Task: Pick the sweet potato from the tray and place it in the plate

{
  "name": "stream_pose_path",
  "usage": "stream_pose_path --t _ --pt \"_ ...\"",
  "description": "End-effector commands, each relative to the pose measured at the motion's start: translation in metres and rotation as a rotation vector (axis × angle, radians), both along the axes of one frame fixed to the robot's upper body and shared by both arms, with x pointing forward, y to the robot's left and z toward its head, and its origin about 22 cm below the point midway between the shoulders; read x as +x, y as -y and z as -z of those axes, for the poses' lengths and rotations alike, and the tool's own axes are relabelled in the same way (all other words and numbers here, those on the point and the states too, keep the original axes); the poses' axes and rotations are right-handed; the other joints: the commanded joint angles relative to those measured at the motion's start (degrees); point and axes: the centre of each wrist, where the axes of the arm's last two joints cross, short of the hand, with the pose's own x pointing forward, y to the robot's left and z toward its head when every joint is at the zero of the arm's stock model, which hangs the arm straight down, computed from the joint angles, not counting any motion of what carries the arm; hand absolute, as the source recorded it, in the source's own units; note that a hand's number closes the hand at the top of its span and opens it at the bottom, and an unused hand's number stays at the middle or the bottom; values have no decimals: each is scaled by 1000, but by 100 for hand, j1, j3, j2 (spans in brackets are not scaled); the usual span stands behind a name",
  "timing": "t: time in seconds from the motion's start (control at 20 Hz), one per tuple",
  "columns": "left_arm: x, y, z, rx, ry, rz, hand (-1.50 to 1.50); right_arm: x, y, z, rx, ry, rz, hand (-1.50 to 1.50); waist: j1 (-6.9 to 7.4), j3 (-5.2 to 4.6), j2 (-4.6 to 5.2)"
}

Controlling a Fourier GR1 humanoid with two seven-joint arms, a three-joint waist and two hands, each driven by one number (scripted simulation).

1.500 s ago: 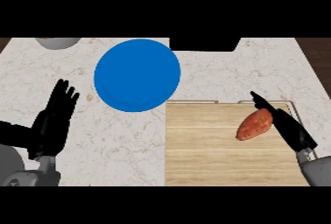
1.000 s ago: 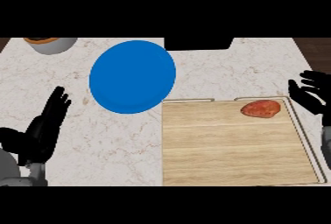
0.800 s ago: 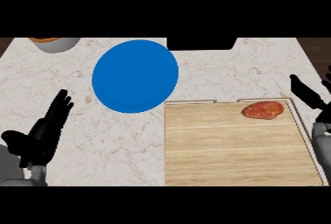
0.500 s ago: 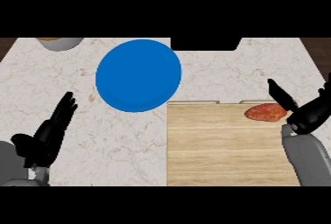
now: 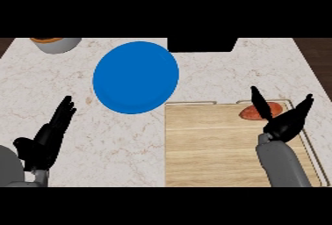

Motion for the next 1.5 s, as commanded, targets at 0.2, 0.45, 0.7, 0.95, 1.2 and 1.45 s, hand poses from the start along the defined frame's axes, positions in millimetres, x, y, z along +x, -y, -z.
stream_pose_path --t 0.2,0.45,0.7,0.95,1.2,1.45 --pt "-3 1 3 2 -5 7 0 2 -24 21 177 -351 -37 -150 28 46 -12" --pt "0 -10 1 10 -7 1 0 21 -49 0 246 -428 -28 -150 24 64 -3" --pt "1 -12 5 11 -19 -7 0 35 -54 -28 265 -549 -8 -150 -96 68 -49" --pt "3 -9 8 -7 -6 -25 0 33 -62 -33 283 -707 19 -150 -163 84 -47" --pt "0 -9 9 10 -10 -27 0 33 -58 -60 298 -710 37 -150 -83 111 -27" --pt "1 -4 19 -19 1 -23 0 20 -48 -56 312 -724 55 -150 -24 117 9"
